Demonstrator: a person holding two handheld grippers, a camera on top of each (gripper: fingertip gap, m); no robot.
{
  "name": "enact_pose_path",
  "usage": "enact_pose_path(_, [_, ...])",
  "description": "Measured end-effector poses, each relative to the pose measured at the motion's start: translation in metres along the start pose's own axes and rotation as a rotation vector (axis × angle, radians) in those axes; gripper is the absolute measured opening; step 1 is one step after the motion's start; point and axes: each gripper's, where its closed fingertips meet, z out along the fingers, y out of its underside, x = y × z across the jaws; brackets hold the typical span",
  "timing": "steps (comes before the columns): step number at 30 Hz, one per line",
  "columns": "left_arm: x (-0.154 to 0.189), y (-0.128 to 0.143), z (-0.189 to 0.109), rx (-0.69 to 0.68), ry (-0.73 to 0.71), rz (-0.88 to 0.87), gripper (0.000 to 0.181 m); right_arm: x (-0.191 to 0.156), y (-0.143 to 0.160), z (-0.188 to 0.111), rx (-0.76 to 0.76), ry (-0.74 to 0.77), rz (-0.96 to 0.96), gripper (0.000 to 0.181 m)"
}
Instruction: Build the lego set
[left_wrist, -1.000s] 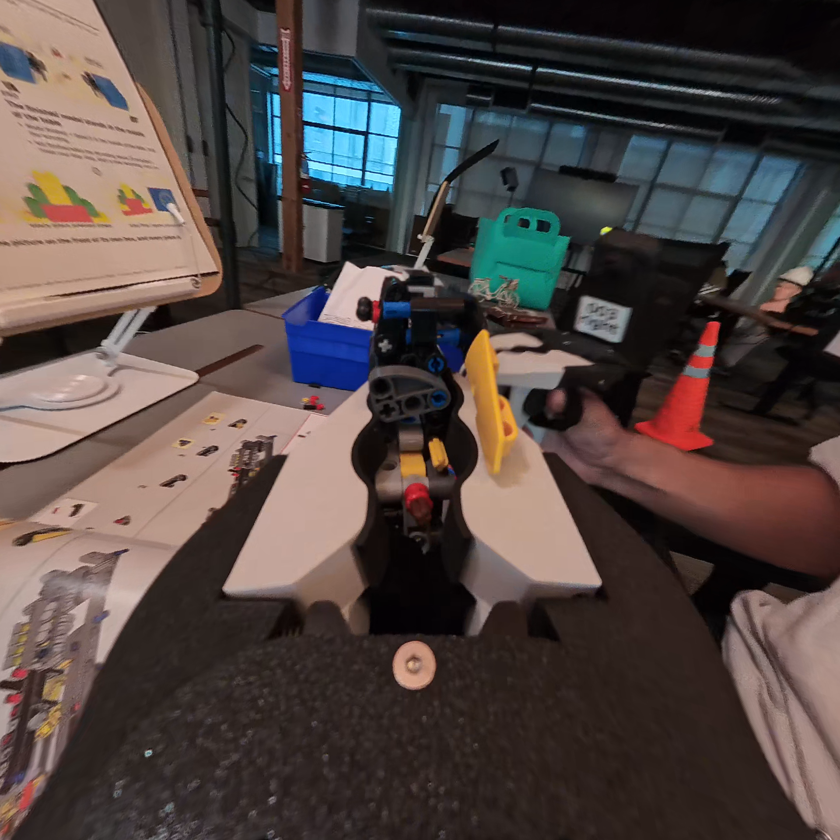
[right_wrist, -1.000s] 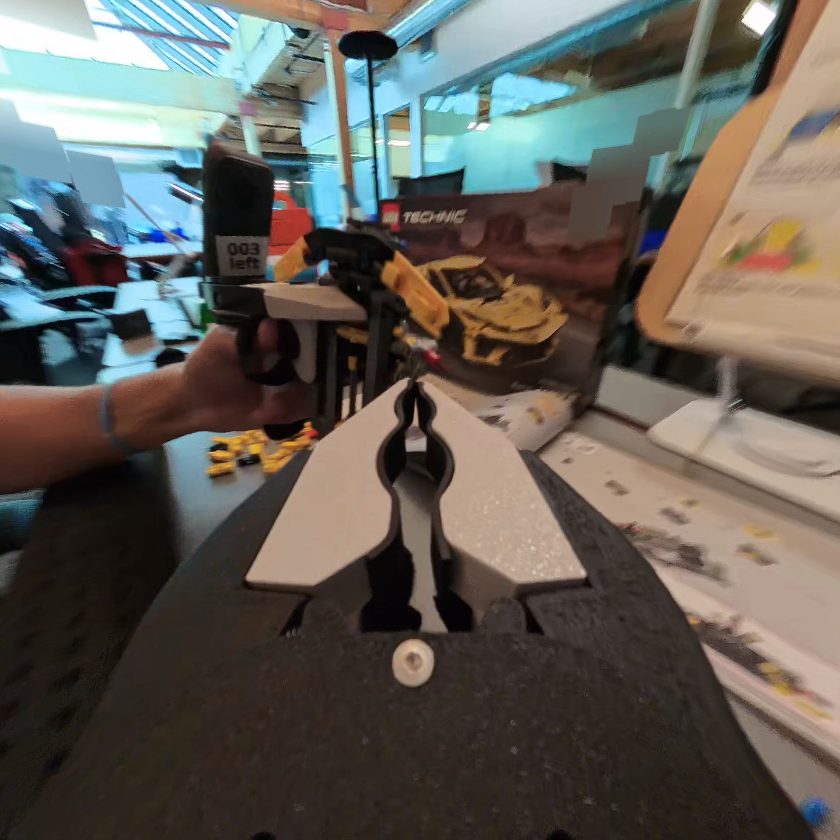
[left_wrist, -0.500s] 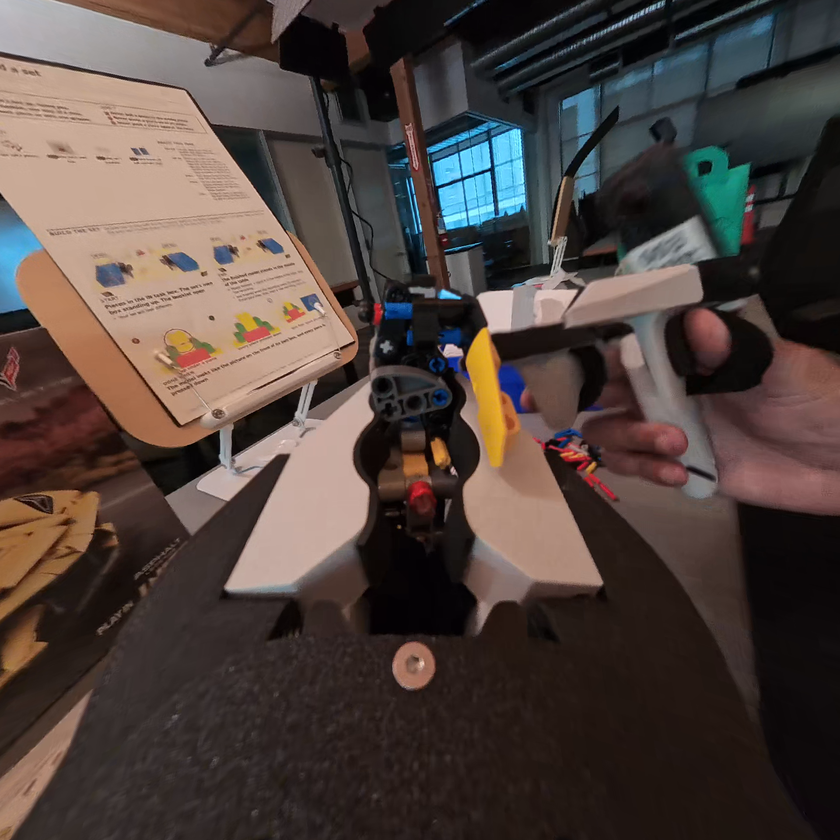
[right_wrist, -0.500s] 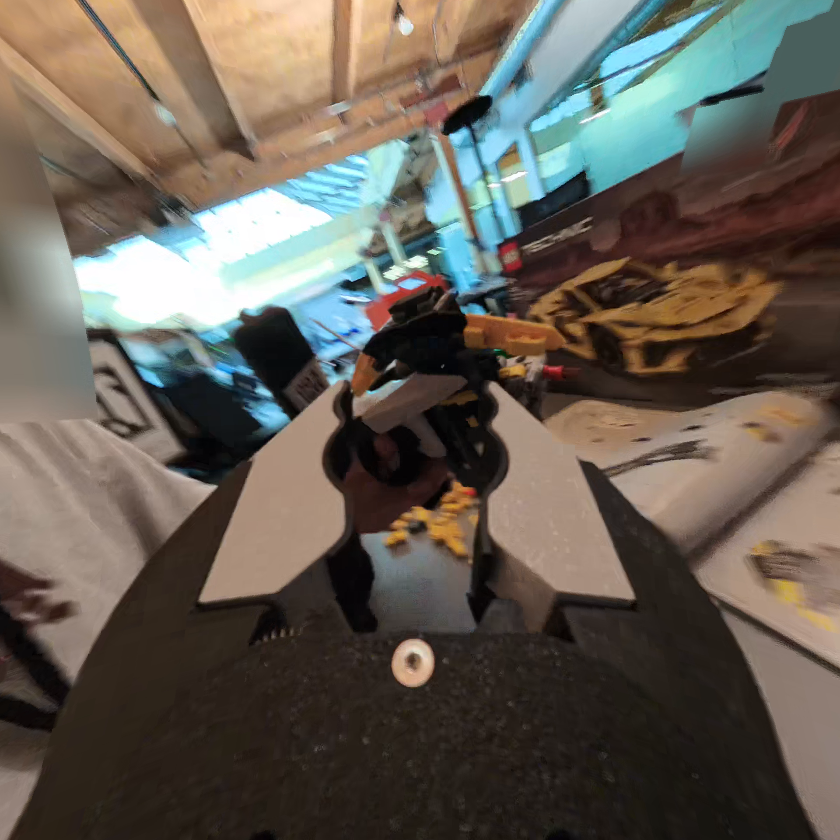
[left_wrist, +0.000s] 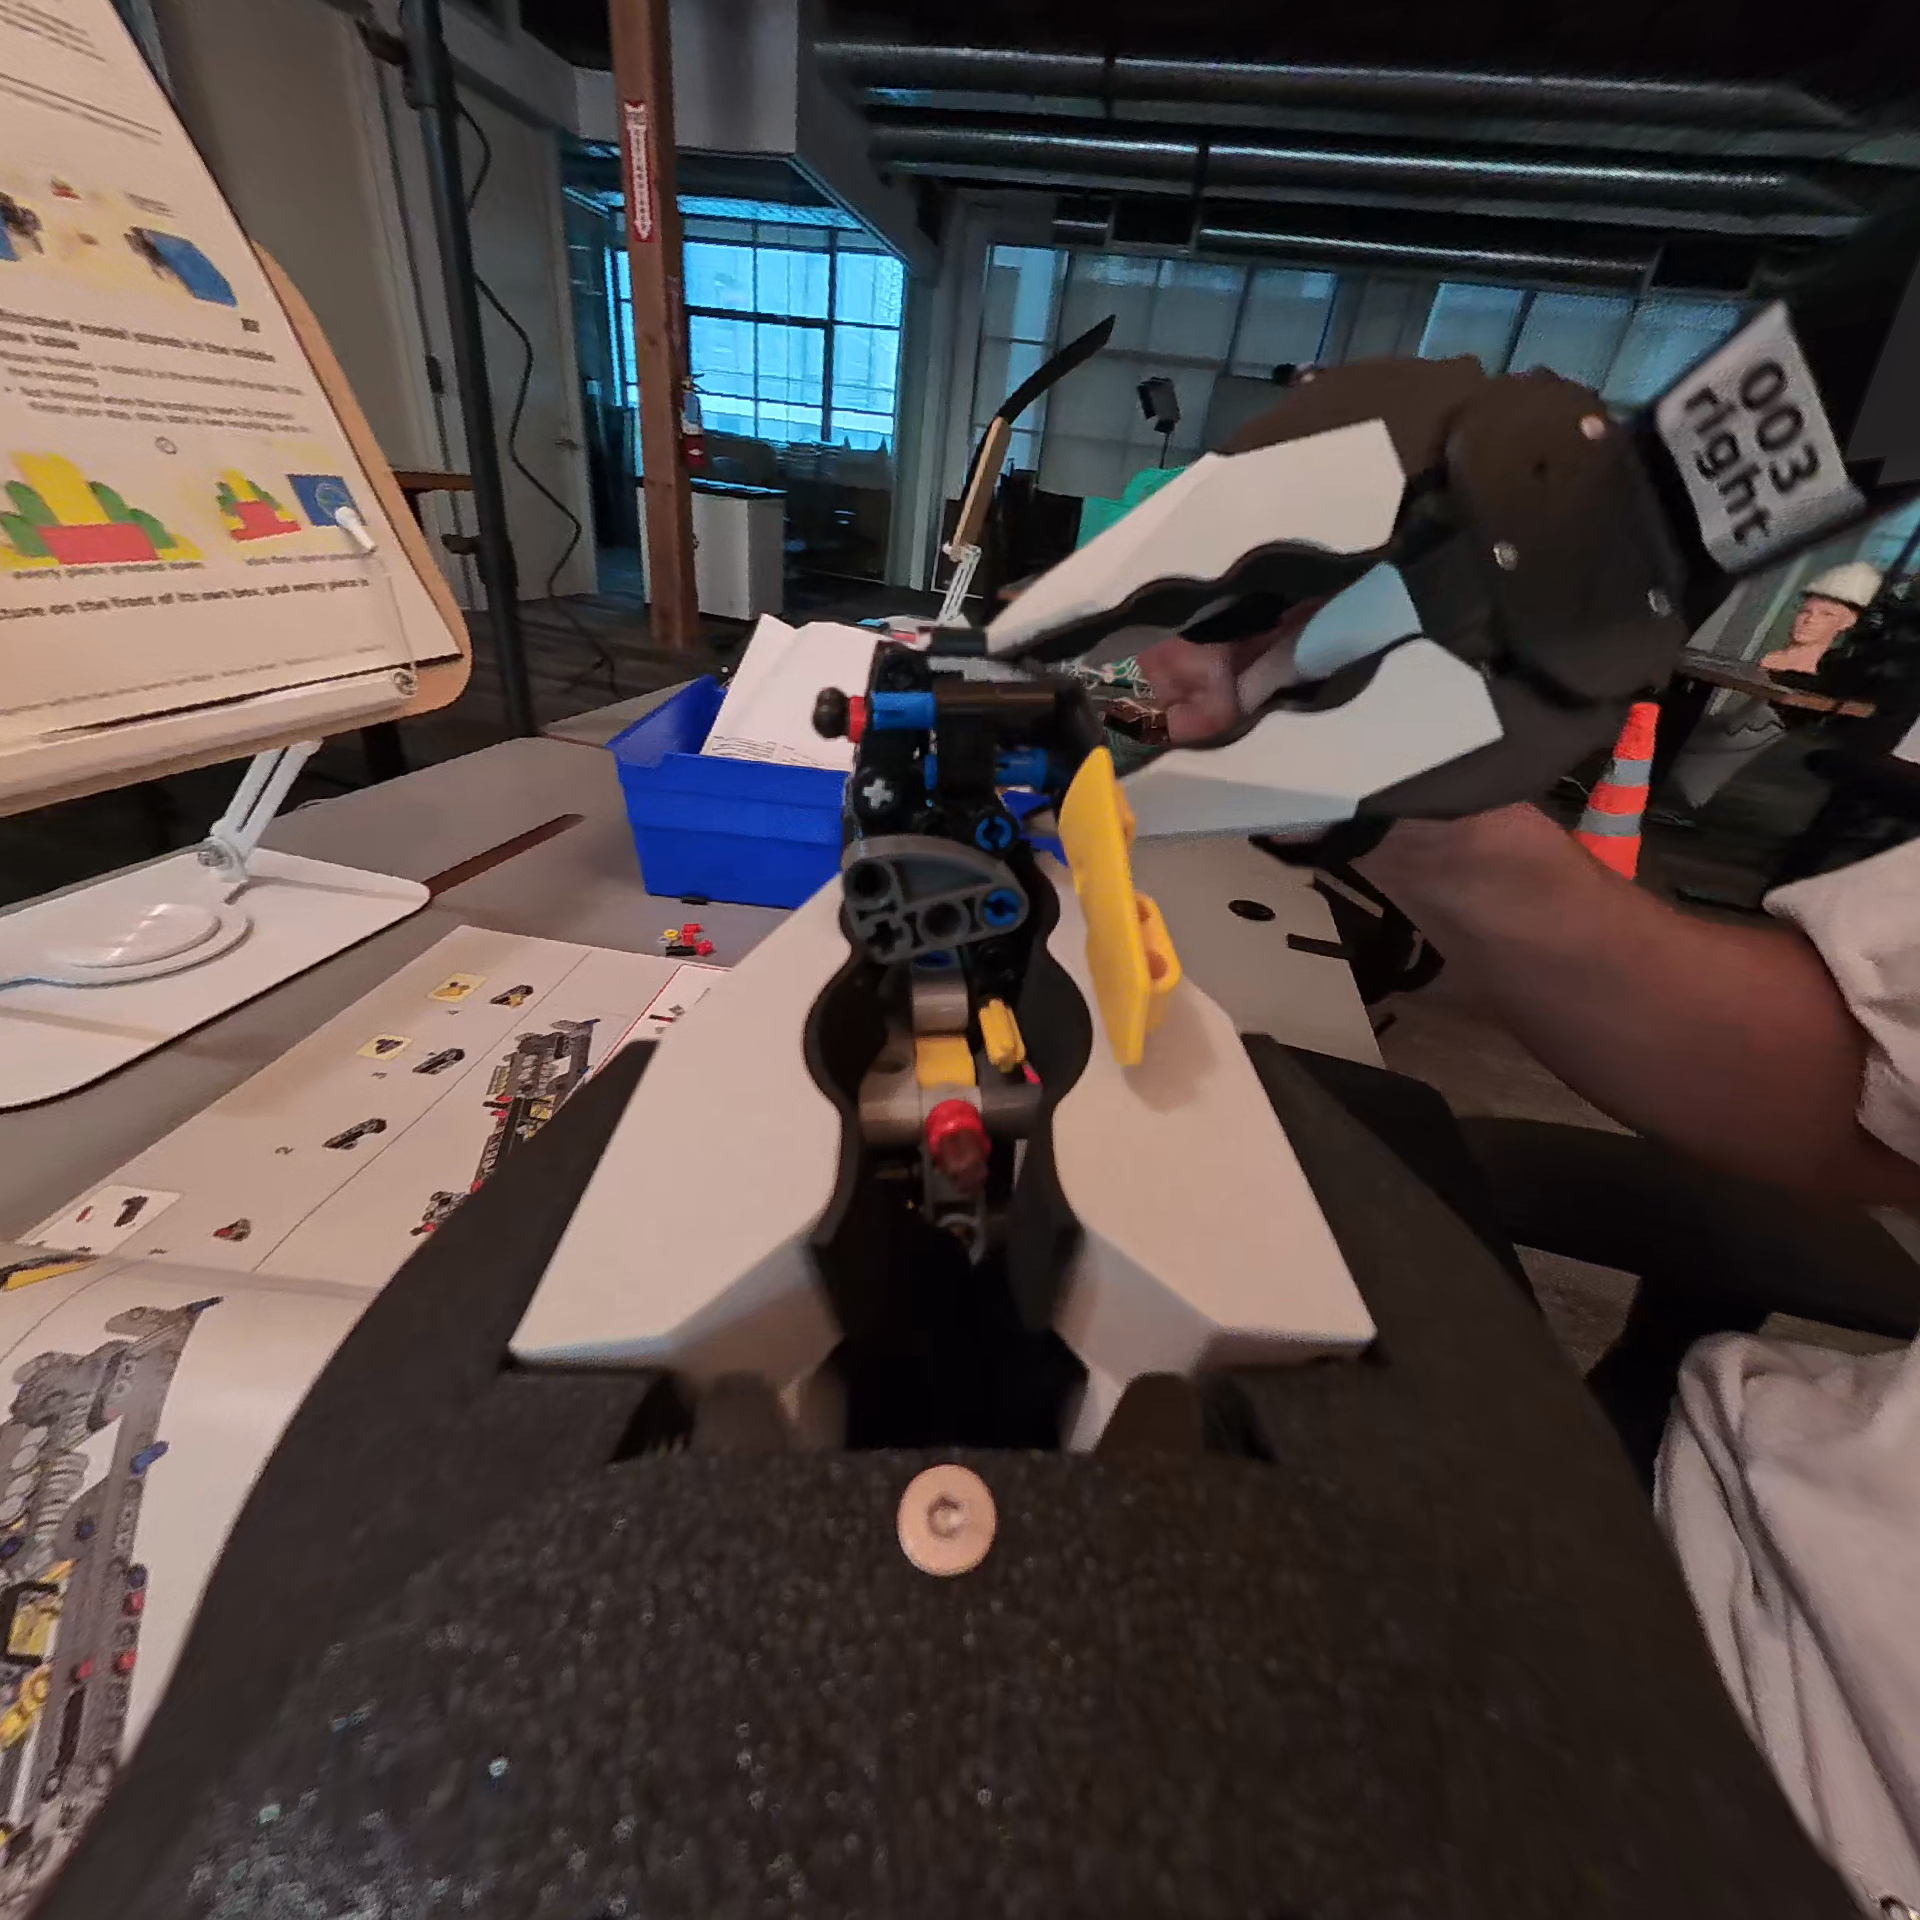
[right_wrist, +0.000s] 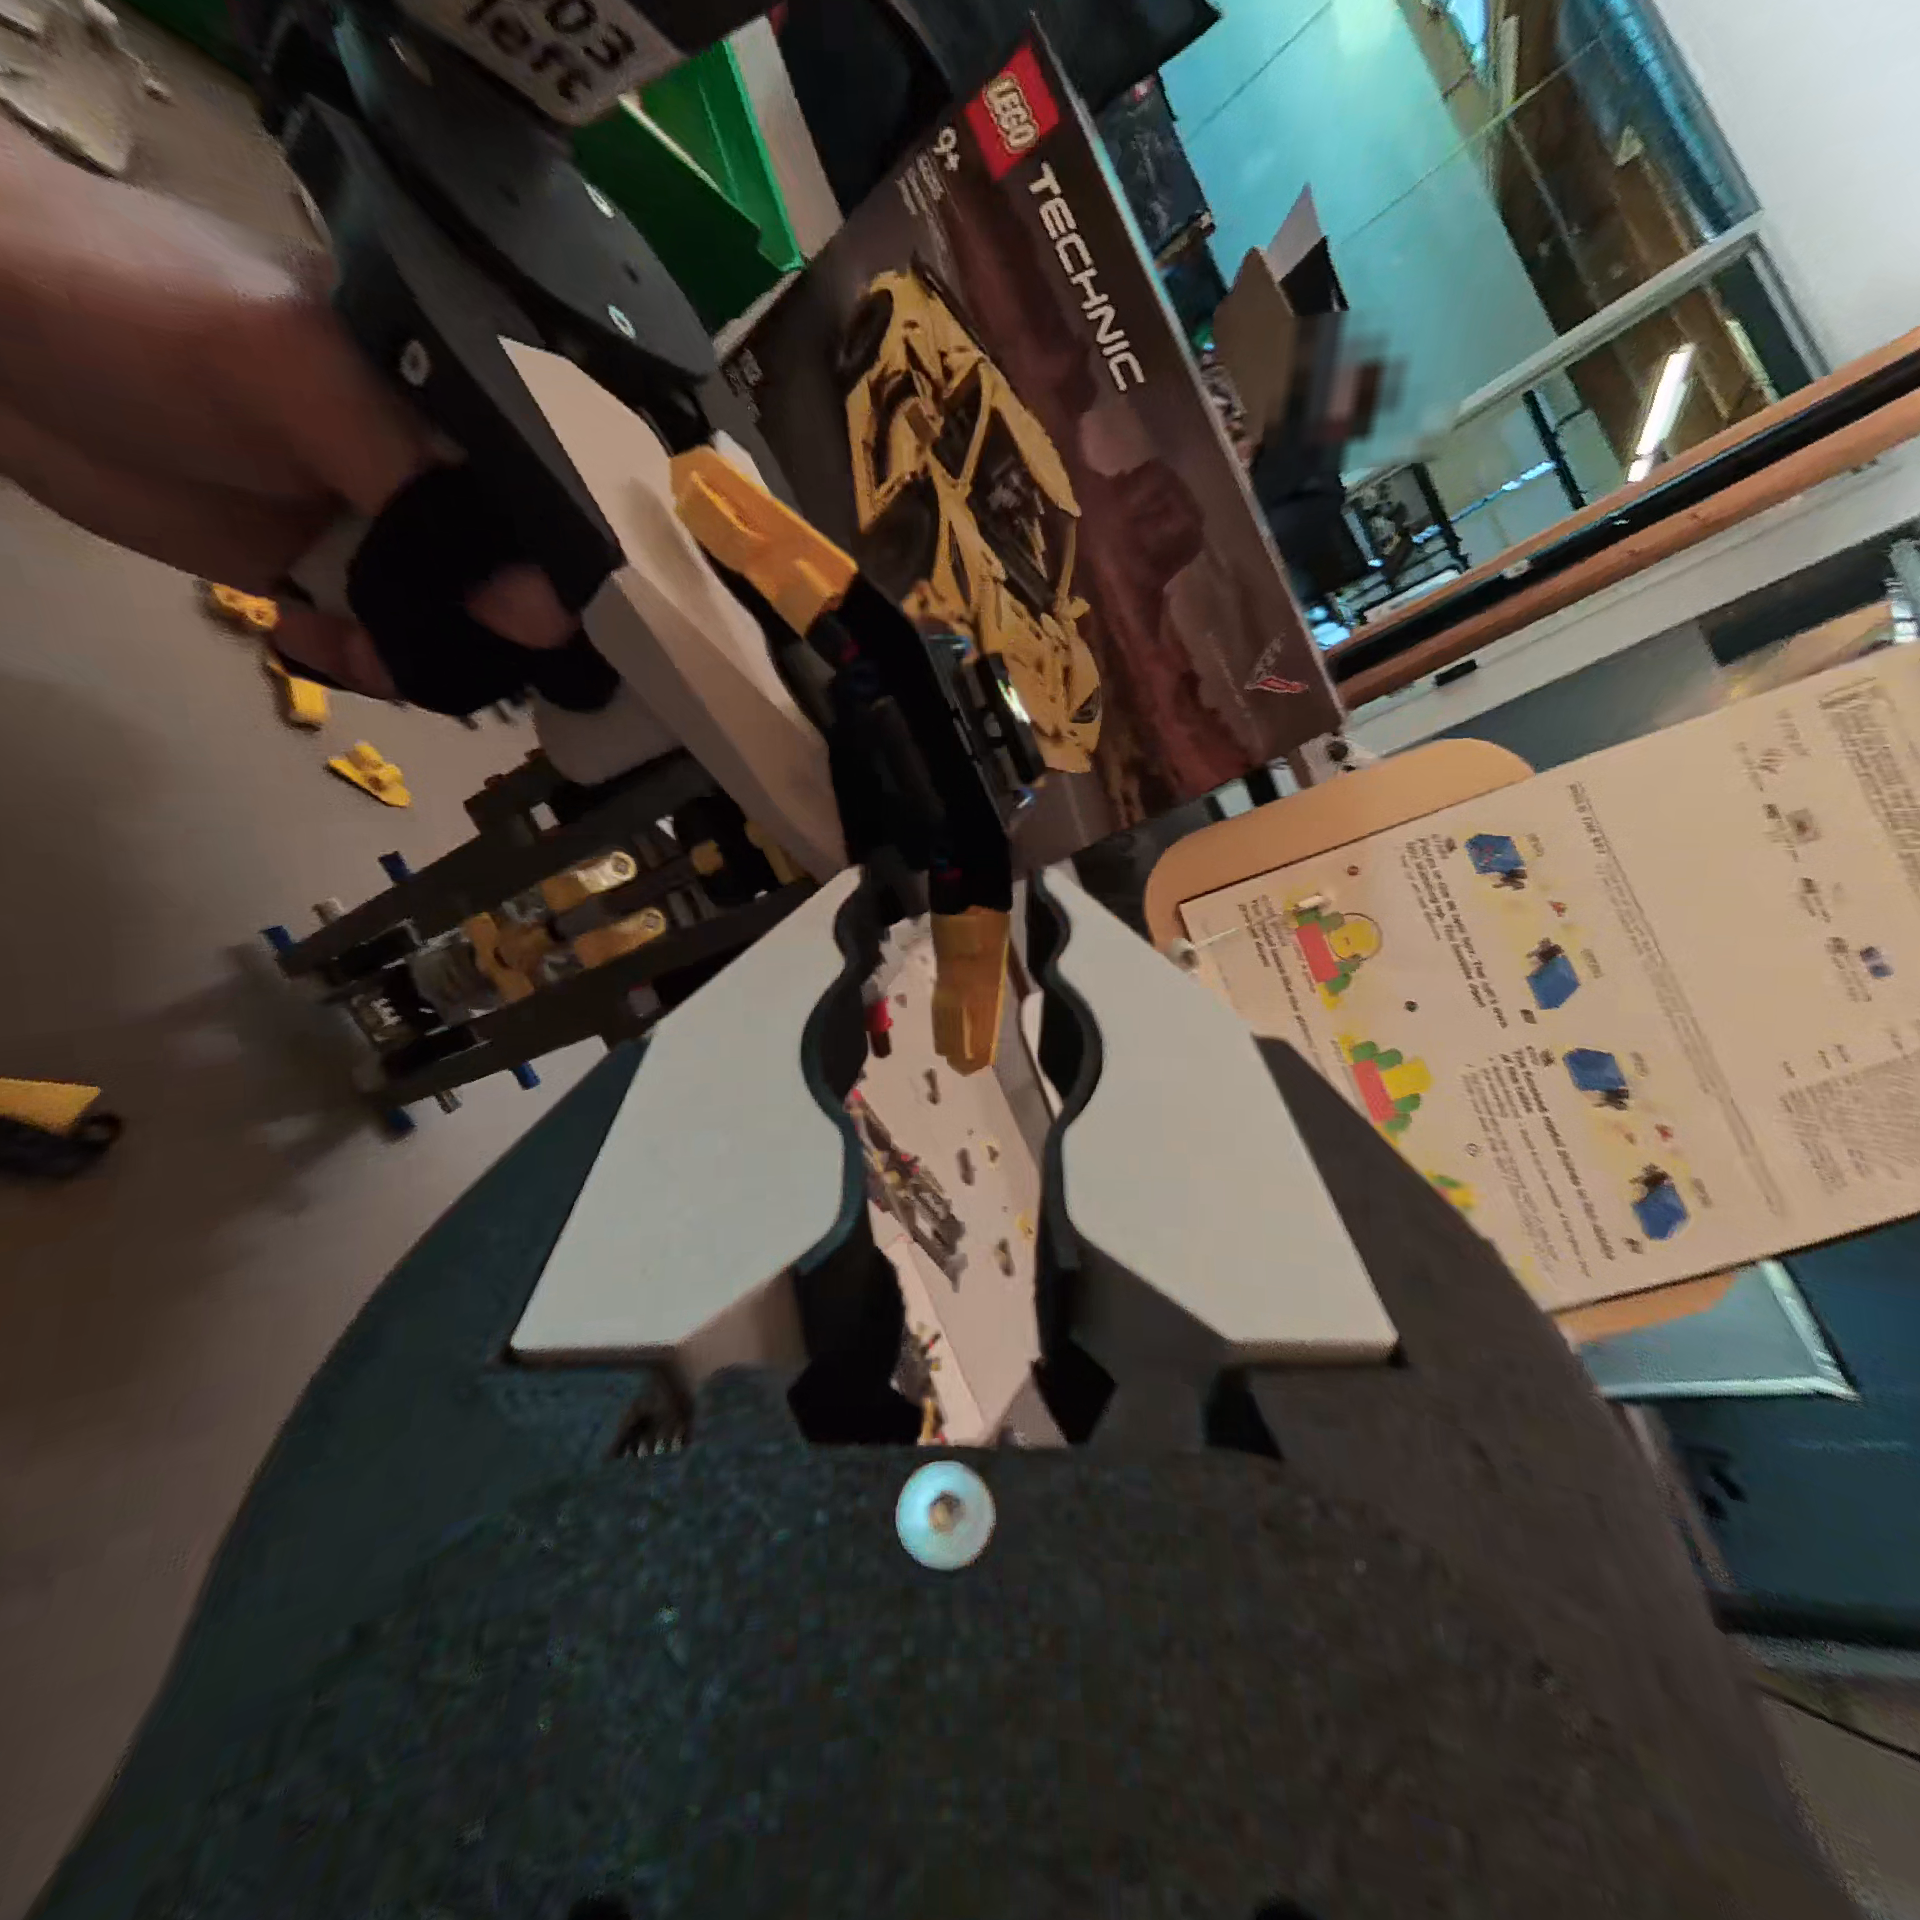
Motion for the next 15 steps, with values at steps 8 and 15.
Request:
enact_pose_path(8, [0.001,0.000,0.001,-0.002,-0.022,0.066,0.019,-0.004,0.002,0.000,-0.062,-0.241,0.192,0.014])
enact_pose_path(15, [-0.002,-0.001,-0.001,-0.008,-0.065,0.131,0.019,-0.008,0.002,-0.002,-0.108,-0.366,0.341,0.010])
